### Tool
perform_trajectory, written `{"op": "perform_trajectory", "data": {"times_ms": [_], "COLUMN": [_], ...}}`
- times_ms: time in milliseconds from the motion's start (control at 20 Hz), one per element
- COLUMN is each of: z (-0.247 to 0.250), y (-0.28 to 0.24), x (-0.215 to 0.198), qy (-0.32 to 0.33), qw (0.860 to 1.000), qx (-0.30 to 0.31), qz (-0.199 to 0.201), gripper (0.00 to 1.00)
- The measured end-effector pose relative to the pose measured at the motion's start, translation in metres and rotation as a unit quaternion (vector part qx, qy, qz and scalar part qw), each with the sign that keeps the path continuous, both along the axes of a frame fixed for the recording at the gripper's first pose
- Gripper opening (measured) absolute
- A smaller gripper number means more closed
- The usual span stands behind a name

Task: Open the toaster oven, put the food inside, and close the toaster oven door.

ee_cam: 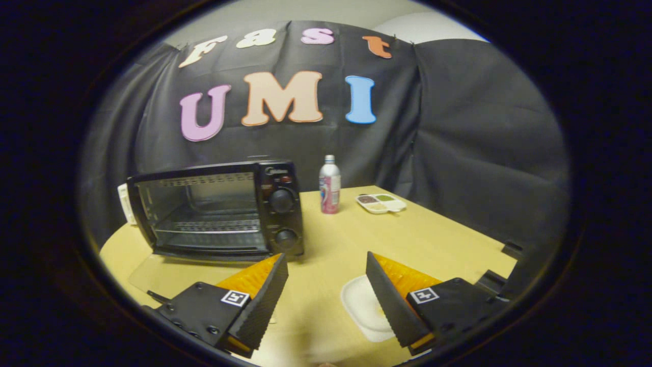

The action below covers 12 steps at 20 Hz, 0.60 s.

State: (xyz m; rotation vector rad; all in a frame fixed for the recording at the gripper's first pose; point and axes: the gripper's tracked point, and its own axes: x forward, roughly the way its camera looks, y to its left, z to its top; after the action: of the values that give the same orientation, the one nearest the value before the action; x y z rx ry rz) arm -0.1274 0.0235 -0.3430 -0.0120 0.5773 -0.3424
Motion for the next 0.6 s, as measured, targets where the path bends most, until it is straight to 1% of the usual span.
{"op": "perform_trajectory", "data": {"times_ms": [200,350,550,600], "z": [-0.022,-0.037,-0.059,-0.064], "y": [-0.039,-0.06,-0.072,-0.074], "x": [-0.01,-0.022,-0.04,-0.041], "qy": [0.047,0.082,0.116,0.121], "qw": [0.998,0.994,0.99,0.989], "qx": [-0.033,-0.055,-0.038,-0.032], "qz": [-0.033,-0.049,-0.072,-0.077], "gripper": [0.99,0.99,1.0,0.98]}}
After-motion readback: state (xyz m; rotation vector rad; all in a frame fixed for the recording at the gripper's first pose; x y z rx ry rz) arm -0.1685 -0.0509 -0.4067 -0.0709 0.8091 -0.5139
